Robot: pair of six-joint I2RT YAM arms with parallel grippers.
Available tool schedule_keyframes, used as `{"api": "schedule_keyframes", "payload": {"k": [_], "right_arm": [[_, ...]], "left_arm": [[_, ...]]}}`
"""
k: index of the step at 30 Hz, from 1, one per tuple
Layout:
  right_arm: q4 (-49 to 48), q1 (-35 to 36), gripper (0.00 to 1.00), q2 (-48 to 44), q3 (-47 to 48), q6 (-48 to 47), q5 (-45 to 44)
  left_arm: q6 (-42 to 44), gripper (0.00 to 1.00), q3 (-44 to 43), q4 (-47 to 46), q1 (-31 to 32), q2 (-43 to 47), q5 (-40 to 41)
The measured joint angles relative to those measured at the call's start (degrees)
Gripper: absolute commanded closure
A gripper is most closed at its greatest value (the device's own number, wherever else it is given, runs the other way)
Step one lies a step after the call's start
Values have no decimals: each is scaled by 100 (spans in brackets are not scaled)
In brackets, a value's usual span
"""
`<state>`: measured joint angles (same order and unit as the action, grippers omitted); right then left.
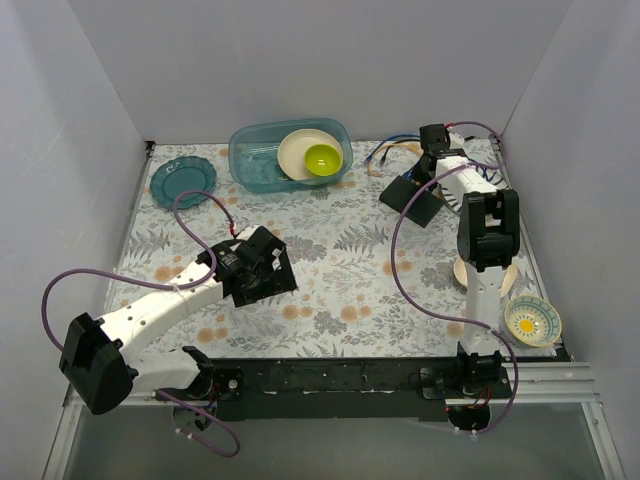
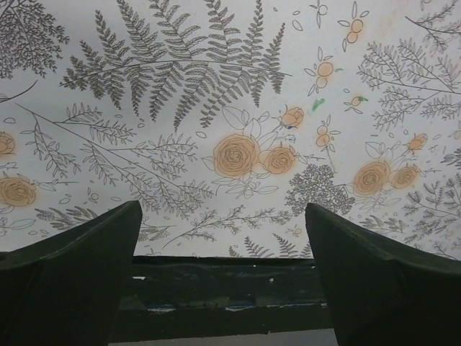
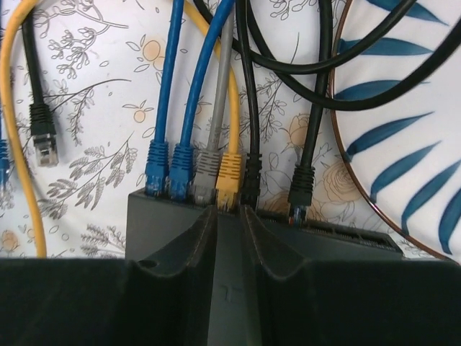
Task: Pull the plug from the switch port
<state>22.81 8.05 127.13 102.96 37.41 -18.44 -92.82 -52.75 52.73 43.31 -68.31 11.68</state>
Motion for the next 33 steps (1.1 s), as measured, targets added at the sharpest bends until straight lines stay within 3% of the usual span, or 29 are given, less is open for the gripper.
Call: {"api": "schedule_keyframes", "payload": {"k": [14,24,33], "right_arm": [[31,-72,77,328,136,26,136],[-772,170,77,-846,-1897,-39,402],[-837,1563,75,-2083,-3517,365,621]], "left_arm": [[0,2,0,269,0,46,212],[114,2,0,20,0,-74,101],[151,2,28,-286,0,-98,-76]]}}
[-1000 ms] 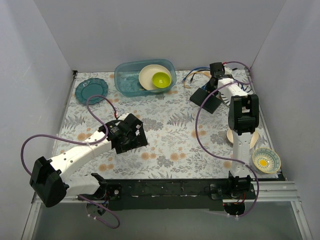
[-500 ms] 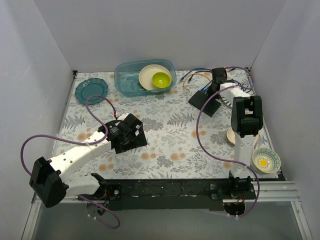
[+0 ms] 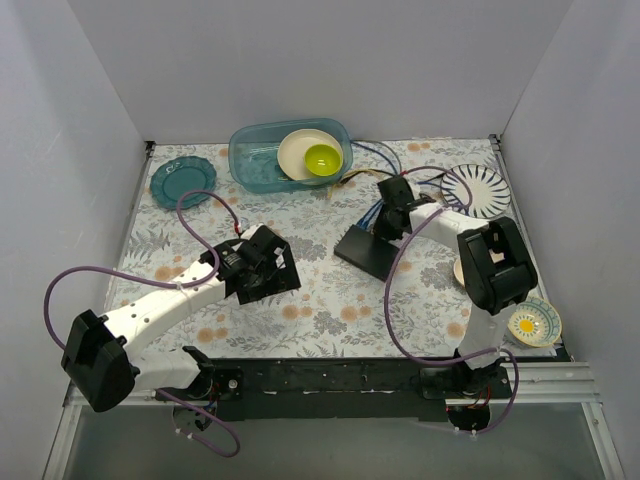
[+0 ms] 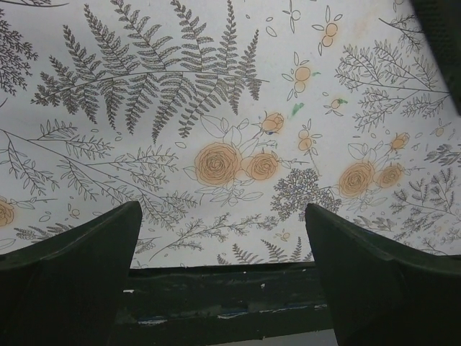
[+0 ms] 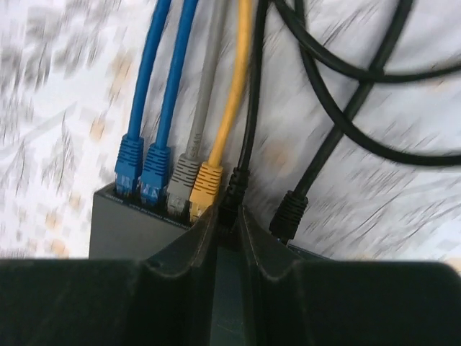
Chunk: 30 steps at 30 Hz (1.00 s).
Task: Pull the plug from the switch port
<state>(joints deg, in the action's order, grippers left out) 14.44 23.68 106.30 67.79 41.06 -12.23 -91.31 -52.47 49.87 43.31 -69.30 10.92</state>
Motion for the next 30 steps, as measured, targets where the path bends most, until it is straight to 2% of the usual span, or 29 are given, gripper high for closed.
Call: {"api": "schedule_keyframes", "payload": {"k": [6,10,14,20,23,26,30], "right_arm": [[173,1075,73,-522,-570,498,306],[529,1440,71,-820,-619,588,358],[1185,1578,72,-1480,-553,466,262],[1491,1569,86,-2487,-560,-118,-227],[1346,1563,90,-2806,-1110,-295,-372],[1379,1506,94,-2774,-1801,-385,-413],[1401,1307,97,-2328,-1993,-398,-457]], "left_arm": [[-94,2,188,-109,0,-4,-90],[-164,2,343,-87,0,-4,-136],[-214,2,372,-118,0,-4,-184],[-234,5,669,-551,0,-28,-555],[-256,8,918,-785,11,-299,-820],[-289,10,1156,-1012,44,-592,-1078],[-354,12,1266,-1191,70,-623,-1257]]}}
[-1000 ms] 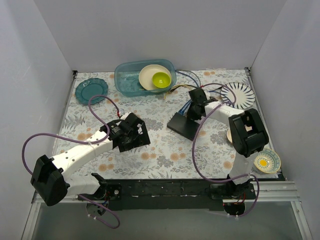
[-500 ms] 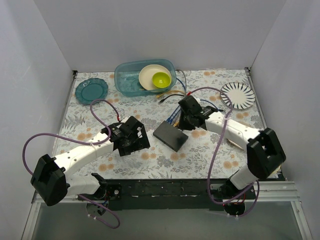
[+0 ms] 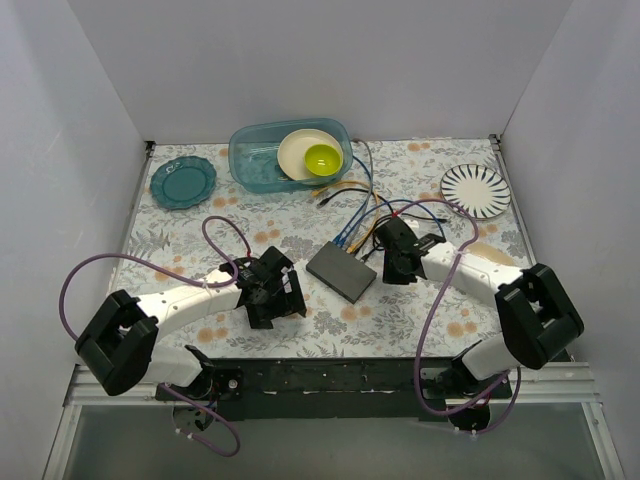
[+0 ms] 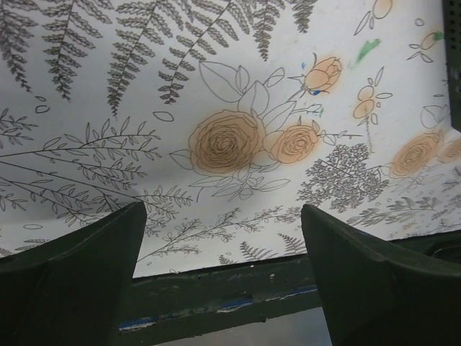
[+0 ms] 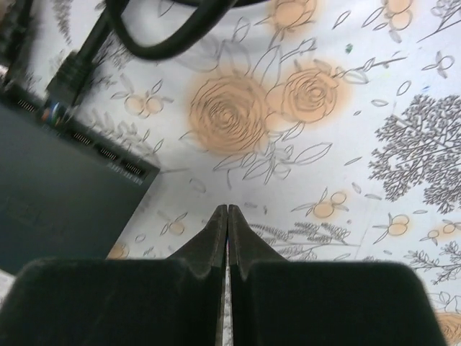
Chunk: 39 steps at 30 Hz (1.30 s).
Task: Pull the plug from the switch port
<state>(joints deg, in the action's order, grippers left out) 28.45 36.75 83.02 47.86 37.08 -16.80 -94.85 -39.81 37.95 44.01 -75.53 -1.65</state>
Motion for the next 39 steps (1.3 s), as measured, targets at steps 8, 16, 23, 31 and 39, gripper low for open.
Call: {"api": "schedule_keyframes", "payload": {"k": [8,16,23,31,39], "right_arm": [[-570,-516,99,614,229,72,-76],[-1451,-442,99,1244,509,219,446],[-1965,461,99,986,70,417,634],[-1808,1794,99,713,-195,964,1231],[-855,2225,99,1279,1141,636,944]], "left_arm": [[-105,15,2,-190,0,9,-81],[-164,25,350,-229,0,291,-168],[-96,32,363,-420,0,157,-380],[-111,30,295,-542,0,28,-481],[-343,30,103,-94,2,24,212]]}}
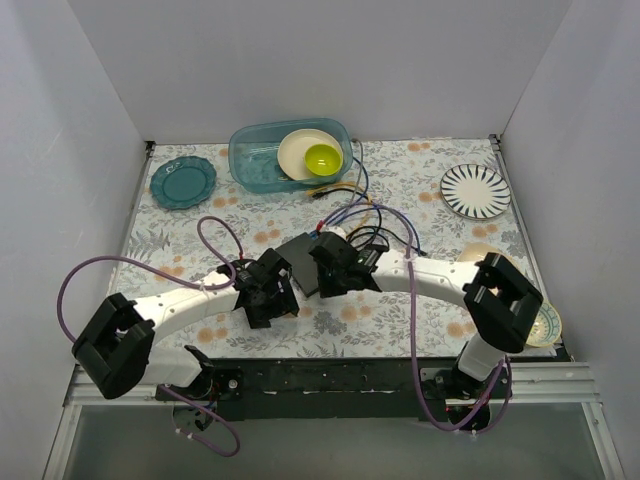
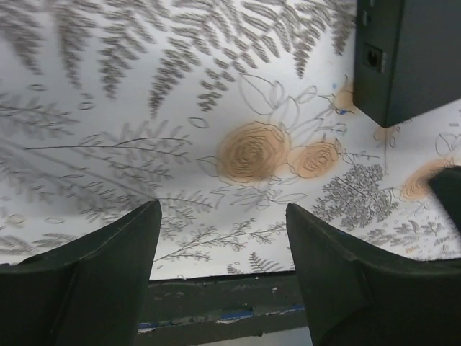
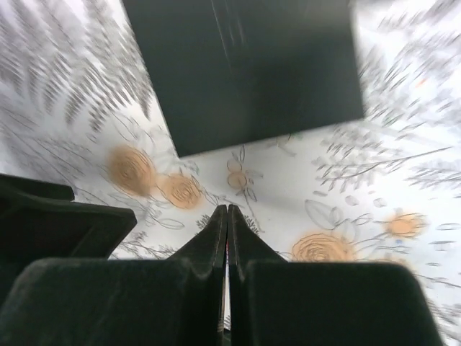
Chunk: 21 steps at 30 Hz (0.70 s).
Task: Pull the plug from the switch port
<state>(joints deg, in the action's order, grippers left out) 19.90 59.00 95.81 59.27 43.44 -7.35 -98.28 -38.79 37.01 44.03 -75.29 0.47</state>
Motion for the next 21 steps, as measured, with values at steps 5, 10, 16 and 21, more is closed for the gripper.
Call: {"api": "schedule_keyframes", "payload": {"k": [5,10,16,21], "right_arm": [[374,-520,79,-619,734,-605,-533],[389,-1917,77,-37,2124,-1311,-560],[413,-2378,79,1963,3832,-1950,-435],[474,-2490,79,2809,3912,-2006,-214]], "left_arm": [[-170,29,-72,468,-2,573,584],[-254,29,-157,535,-2,1064,732],[-247,29,-157,671,-2,1145,728],[-205,28,-44,704,-2,1589,675]]}}
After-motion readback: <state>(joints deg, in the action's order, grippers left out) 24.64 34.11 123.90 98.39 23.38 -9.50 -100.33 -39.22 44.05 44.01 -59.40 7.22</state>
